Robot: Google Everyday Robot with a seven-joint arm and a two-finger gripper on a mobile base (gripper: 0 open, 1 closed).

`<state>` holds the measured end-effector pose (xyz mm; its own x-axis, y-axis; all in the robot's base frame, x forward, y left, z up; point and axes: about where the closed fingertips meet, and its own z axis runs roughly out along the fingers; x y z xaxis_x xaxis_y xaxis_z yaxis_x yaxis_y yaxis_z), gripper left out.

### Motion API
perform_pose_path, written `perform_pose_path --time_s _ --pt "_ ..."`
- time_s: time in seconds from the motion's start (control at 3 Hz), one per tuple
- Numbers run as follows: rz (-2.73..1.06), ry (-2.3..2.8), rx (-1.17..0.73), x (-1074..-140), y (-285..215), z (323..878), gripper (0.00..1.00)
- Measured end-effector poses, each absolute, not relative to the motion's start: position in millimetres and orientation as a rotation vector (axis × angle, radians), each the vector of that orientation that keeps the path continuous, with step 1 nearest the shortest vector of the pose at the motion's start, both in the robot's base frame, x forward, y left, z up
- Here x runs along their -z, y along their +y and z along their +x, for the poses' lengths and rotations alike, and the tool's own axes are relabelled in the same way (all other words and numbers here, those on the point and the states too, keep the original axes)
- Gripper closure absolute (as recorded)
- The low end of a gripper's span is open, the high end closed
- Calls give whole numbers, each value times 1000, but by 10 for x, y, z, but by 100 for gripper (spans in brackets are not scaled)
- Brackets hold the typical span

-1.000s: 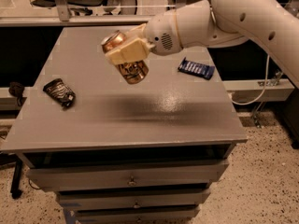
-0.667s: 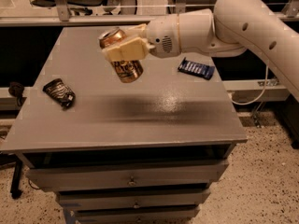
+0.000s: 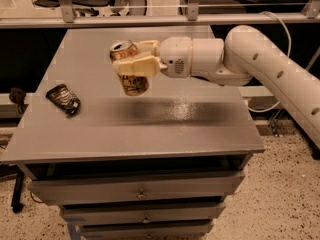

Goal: Place orange can upright

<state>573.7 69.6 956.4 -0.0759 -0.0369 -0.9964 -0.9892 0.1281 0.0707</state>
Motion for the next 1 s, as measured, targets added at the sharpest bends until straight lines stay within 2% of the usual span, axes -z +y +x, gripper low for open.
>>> perform_pose_path --time_s 1.0 --pt "-1149 1210 -1103 -9165 561 5841 100"
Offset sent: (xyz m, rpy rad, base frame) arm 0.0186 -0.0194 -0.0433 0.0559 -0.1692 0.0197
